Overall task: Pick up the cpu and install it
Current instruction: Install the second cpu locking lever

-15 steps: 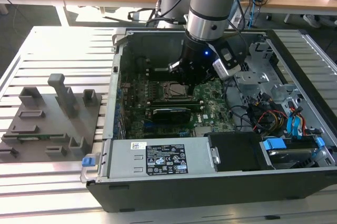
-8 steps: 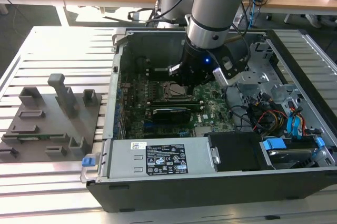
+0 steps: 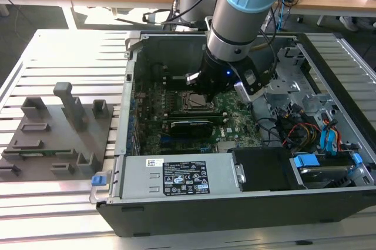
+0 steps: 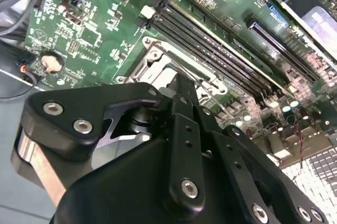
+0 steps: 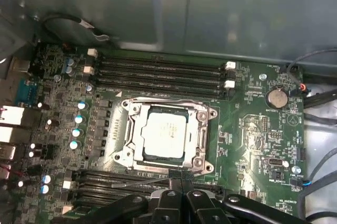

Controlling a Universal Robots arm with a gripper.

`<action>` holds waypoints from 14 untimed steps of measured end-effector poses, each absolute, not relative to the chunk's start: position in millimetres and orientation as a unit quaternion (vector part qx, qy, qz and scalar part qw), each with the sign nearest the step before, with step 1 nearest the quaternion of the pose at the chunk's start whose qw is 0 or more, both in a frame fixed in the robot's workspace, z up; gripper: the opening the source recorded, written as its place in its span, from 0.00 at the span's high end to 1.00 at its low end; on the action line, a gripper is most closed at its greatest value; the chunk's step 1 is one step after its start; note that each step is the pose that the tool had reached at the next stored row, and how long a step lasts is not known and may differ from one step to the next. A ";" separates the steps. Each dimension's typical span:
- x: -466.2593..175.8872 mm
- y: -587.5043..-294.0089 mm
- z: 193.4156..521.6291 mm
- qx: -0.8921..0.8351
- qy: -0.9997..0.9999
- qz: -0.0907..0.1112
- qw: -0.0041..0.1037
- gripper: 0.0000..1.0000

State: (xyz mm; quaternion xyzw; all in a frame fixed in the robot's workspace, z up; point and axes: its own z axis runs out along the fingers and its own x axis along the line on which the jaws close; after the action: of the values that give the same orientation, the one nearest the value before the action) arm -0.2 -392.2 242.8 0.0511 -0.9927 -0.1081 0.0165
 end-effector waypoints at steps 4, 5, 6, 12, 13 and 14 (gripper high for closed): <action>-5.3 -392.4 234.9 0.051 -0.993 -0.108 0.017 0.89; -6.6 -392.4 233.6 0.051 -0.993 -0.108 0.017 0.89; -8.8 -392.4 231.3 0.051 -0.993 -0.108 0.017 0.89; -18.0 -397.1 225.4 0.051 -0.993 -0.108 0.017 0.89; -18.8 -397.8 224.5 0.051 -0.993 -0.108 0.016 0.89; -19.3 -398.0 224.0 0.051 -0.993 -0.108 0.017 0.89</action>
State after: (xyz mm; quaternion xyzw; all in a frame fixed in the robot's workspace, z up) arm -19.3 -398.0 224.0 0.0511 -0.9927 -0.1082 0.0165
